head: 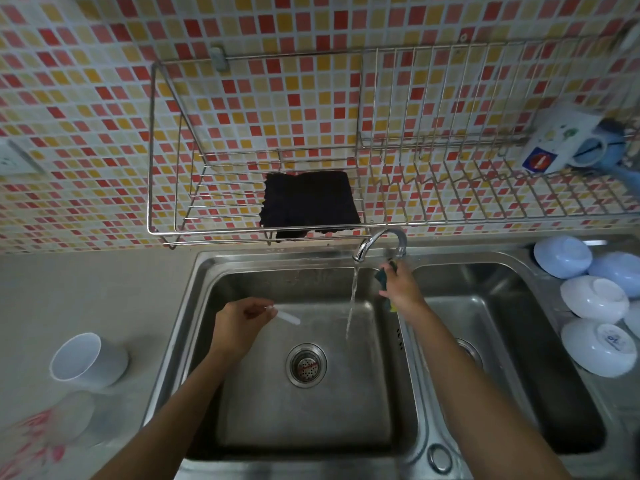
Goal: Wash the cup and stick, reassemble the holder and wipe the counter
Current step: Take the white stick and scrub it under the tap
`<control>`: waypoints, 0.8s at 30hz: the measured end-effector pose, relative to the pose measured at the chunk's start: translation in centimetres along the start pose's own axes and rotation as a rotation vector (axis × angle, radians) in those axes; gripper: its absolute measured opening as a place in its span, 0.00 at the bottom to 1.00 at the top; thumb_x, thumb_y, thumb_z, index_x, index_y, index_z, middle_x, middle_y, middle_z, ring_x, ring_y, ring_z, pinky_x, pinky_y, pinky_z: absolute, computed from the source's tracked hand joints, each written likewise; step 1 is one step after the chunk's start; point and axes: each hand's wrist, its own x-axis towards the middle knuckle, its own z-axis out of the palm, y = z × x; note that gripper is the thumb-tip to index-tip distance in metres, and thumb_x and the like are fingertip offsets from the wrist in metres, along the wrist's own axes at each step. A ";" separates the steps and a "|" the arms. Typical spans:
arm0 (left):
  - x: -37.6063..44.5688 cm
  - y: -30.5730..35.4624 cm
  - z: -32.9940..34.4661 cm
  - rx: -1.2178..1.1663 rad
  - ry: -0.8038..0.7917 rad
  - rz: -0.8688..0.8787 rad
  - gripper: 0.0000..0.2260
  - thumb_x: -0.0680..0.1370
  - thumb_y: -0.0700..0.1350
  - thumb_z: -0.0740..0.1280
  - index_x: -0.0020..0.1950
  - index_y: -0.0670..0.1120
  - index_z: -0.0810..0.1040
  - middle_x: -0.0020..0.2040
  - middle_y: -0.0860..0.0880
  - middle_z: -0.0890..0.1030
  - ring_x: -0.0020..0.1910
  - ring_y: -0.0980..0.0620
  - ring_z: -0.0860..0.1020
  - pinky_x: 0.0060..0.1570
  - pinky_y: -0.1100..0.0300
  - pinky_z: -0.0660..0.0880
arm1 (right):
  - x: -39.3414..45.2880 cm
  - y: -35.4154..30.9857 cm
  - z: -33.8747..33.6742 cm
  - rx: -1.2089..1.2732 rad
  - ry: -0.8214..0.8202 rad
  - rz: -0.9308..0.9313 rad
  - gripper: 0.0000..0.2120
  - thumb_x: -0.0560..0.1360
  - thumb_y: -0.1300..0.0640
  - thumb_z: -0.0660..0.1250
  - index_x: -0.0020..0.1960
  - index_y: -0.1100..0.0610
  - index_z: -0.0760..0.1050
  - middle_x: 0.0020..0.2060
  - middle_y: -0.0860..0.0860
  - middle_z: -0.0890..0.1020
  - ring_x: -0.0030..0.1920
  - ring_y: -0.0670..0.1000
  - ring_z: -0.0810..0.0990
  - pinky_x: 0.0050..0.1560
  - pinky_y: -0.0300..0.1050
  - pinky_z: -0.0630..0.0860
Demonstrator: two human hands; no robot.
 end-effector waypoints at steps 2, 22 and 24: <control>-0.1 -0.1 0.0 -0.007 -0.003 0.003 0.10 0.75 0.44 0.73 0.55 0.45 0.84 0.43 0.53 0.82 0.40 0.68 0.76 0.35 0.81 0.70 | 0.4 0.3 -0.7 0.028 0.040 0.014 0.12 0.83 0.53 0.56 0.61 0.59 0.70 0.51 0.53 0.75 0.42 0.52 0.78 0.53 0.60 0.79; -5.4 -5.3 1.4 0.568 0.020 0.239 0.07 0.66 0.47 0.79 0.41 0.53 0.84 0.37 0.54 0.84 0.42 0.46 0.80 0.51 0.50 0.71 | -10.1 8.9 4.8 -0.467 -0.093 0.040 0.07 0.82 0.52 0.53 0.51 0.52 0.68 0.44 0.55 0.79 0.41 0.54 0.77 0.42 0.49 0.74; -5.6 -5.6 1.1 0.529 0.037 0.232 0.06 0.68 0.46 0.78 0.42 0.52 0.85 0.39 0.53 0.85 0.44 0.45 0.80 0.52 0.48 0.71 | -11.1 7.1 5.0 -0.417 -0.107 0.009 0.02 0.81 0.54 0.57 0.52 0.52 0.65 0.42 0.55 0.79 0.38 0.52 0.77 0.36 0.44 0.70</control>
